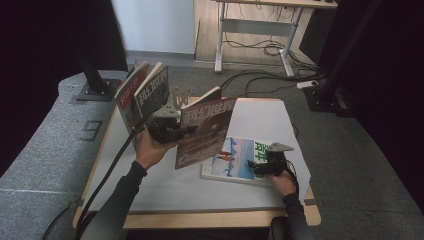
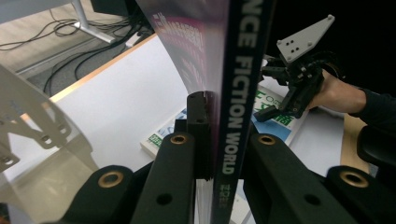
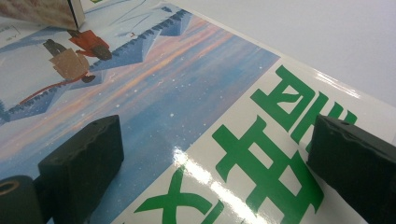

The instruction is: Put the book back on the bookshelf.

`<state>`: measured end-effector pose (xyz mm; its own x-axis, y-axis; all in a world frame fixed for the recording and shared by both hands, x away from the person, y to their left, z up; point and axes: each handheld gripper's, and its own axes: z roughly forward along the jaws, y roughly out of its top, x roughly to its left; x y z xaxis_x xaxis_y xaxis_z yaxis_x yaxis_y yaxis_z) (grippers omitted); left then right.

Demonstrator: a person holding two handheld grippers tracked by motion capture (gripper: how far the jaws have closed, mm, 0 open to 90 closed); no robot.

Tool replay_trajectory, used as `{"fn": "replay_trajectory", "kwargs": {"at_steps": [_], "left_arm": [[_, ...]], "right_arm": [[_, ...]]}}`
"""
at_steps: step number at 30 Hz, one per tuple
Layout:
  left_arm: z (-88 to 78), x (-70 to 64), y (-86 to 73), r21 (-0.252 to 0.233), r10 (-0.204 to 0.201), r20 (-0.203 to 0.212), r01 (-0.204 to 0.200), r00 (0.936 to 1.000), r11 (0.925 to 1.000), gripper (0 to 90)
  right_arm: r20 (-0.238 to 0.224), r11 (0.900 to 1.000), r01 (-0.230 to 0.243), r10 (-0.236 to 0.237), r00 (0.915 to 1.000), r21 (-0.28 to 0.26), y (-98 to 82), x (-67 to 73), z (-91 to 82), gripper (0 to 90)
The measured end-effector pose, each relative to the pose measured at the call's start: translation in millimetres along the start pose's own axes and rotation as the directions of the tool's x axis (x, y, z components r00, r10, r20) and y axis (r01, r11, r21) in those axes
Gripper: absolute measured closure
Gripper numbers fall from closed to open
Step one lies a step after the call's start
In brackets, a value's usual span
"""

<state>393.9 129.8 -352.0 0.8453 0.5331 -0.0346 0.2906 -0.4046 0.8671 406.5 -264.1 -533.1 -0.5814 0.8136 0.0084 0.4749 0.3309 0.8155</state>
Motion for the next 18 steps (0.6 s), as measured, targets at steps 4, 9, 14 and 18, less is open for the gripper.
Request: {"fn": "replay_trajectory", "kwargs": {"at_steps": [4,9,14,18], "left_arm": [[-5.4,2.5,-1.6,-0.003,-0.004,-0.013,0.004,0.9999,1.0000,84.4],[-12.9,3.8,-2.3,-0.003,-0.001,-0.034,0.001,0.9994,1.0000,84.4],[-18.0,6.8,-5.1,-0.003,-0.012,-0.057,0.011,0.9983,0.9999,84.4],[-21.5,8.6,-7.5,-0.003,-0.014,-0.074,0.014,0.9972,0.9999,84.4]], "right_arm": [[0.000,1.000,-0.001,0.001,1.0000,0.000,0.0,0.0,0.0,3.1],[0.000,1.000,-0.001,0.001,1.0000,-0.001,0.0,0.0,-0.1,3.2],[0.000,1.000,-0.001,0.001,1.0000,-0.002,-0.1,-0.2,-0.1,3.3],[0.000,1.000,-0.001,0.001,1.0000,-0.002,-0.1,-0.1,-0.1,3.3]]}}
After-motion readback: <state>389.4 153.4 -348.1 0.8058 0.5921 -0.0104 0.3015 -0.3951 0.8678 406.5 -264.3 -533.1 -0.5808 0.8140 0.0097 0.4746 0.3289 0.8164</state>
